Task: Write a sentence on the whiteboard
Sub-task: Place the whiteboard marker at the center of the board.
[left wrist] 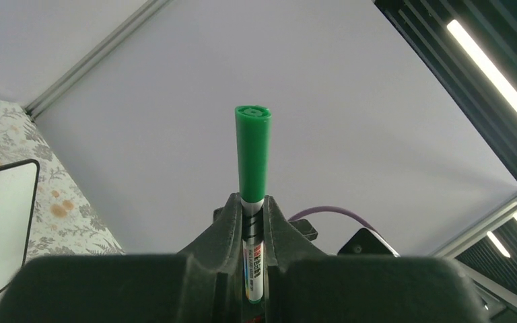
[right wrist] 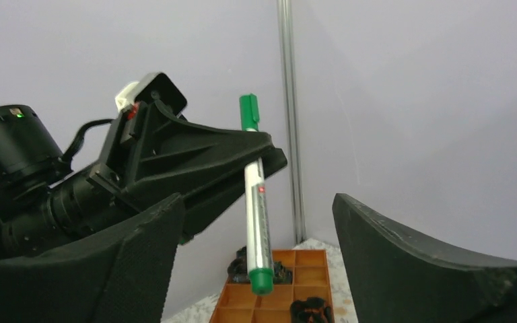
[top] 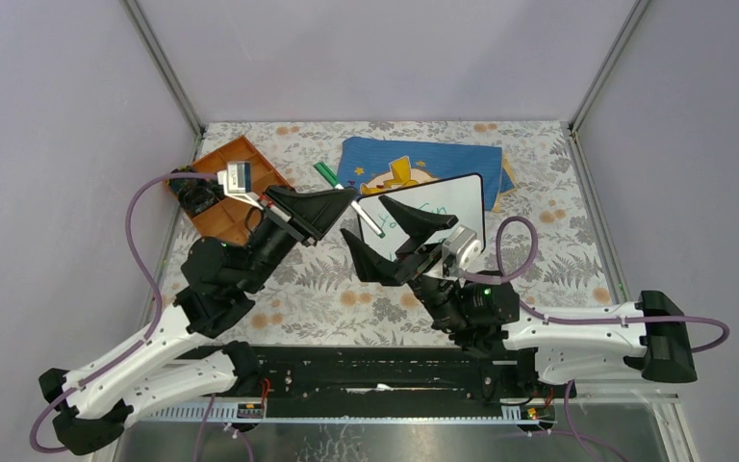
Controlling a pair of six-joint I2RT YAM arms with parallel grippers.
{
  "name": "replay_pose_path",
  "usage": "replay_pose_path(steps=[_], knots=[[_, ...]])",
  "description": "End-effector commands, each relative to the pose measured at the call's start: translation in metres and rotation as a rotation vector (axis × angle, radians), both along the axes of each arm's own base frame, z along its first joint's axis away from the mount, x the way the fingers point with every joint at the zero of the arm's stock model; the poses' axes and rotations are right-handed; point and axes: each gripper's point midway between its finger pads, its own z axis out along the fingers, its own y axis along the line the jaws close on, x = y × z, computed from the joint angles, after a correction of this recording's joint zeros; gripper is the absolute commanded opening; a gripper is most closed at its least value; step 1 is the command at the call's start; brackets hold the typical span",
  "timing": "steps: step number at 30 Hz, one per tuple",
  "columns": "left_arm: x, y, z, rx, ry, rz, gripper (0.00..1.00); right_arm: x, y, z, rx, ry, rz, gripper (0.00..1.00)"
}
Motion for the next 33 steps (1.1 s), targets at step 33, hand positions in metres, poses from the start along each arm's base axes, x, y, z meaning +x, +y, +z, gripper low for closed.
replay_pose_path(steps=[33], knots=[[0.064, 0.063, -0.246, 1.305, 0.472, 0.268, 0.0, 0.043, -0.109, -0.16, -0.46, 0.83, -0.239, 1.0]])
